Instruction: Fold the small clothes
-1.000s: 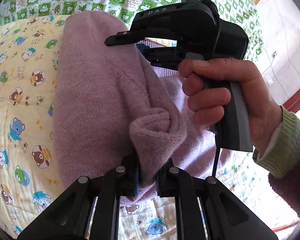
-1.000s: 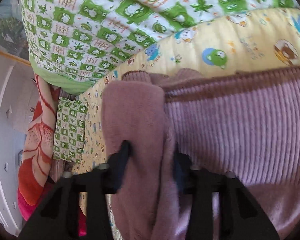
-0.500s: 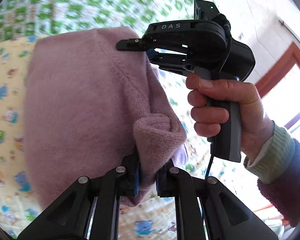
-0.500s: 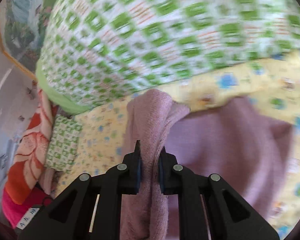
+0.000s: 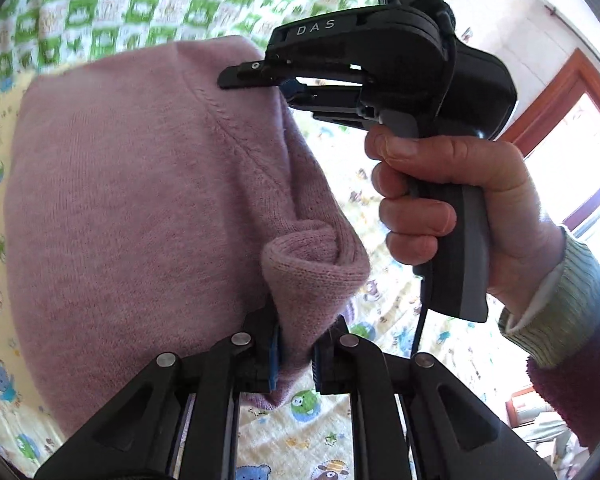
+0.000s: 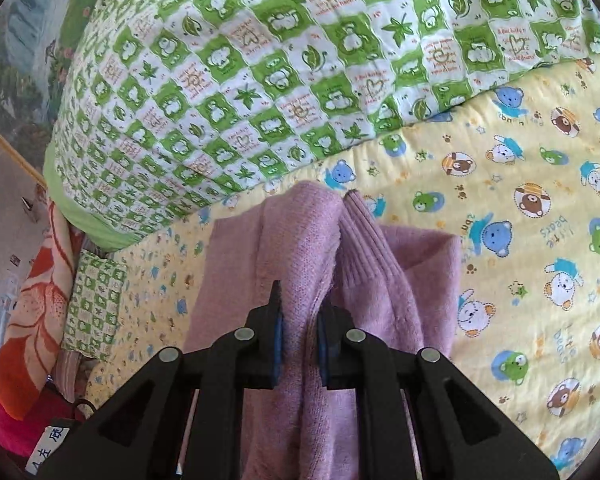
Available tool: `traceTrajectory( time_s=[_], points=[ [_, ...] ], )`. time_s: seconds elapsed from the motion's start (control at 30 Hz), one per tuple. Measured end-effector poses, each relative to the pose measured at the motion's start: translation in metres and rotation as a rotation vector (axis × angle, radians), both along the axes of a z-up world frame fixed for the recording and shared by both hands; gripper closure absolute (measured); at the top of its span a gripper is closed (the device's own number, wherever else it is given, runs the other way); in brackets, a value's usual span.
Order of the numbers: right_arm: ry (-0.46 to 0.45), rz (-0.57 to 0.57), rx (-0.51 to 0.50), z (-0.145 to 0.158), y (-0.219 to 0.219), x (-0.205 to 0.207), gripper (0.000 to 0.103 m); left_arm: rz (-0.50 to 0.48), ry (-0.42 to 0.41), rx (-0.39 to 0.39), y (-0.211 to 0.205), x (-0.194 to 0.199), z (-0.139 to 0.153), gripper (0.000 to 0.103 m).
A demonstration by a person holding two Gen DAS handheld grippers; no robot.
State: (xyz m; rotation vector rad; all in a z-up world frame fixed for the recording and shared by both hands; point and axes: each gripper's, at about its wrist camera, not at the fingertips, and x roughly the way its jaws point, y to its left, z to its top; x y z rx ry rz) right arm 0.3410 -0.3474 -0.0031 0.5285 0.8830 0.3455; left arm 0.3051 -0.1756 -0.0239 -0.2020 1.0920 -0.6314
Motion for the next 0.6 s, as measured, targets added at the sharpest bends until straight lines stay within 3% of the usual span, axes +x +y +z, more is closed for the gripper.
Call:
traceTrajectory(
  time_s=[0.1, 0.13, 0.23, 0.27, 0.33, 0.5, 0.6],
  points=[
    [0.066, -0.025, -0.045, -0.022, -0.004, 0.004, 0.087, 0.008, 0.041, 0.022, -0.004, 0.007, -0.010, 0.090],
    [0.081, -0.031, -0.047, -0.029, -0.006, 0.004, 0.083, 0.009, 0.050, 0.024, -0.003, 0.007, -0.012, 0.087],
    [0.110, -0.063, -0.033, -0.040, -0.013, -0.002, 0.076, 0.003, 0.057, 0.011, 0.004, 0.003, -0.009, 0.071],
    [0.109, -0.076, -0.018, -0.039, -0.016, -0.006, 0.074, -0.001, 0.056, 0.008, 0.007, 0.000, -0.006, 0.063],
    [0.100, -0.096, -0.016, -0.035, -0.020, -0.015, 0.072, -0.010, 0.051, 0.006, 0.013, -0.008, 0.000, 0.056],
    [0.076, -0.127, -0.012, -0.022, -0.024, -0.048, 0.071, 0.005, 0.054, -0.012, 0.050, -0.025, 0.013, 0.054],
    [0.076, -0.132, 0.022, -0.017, -0.023, -0.072, 0.071, 0.053, 0.049, -0.004, 0.071, -0.035, 0.018, 0.046]
  ],
)
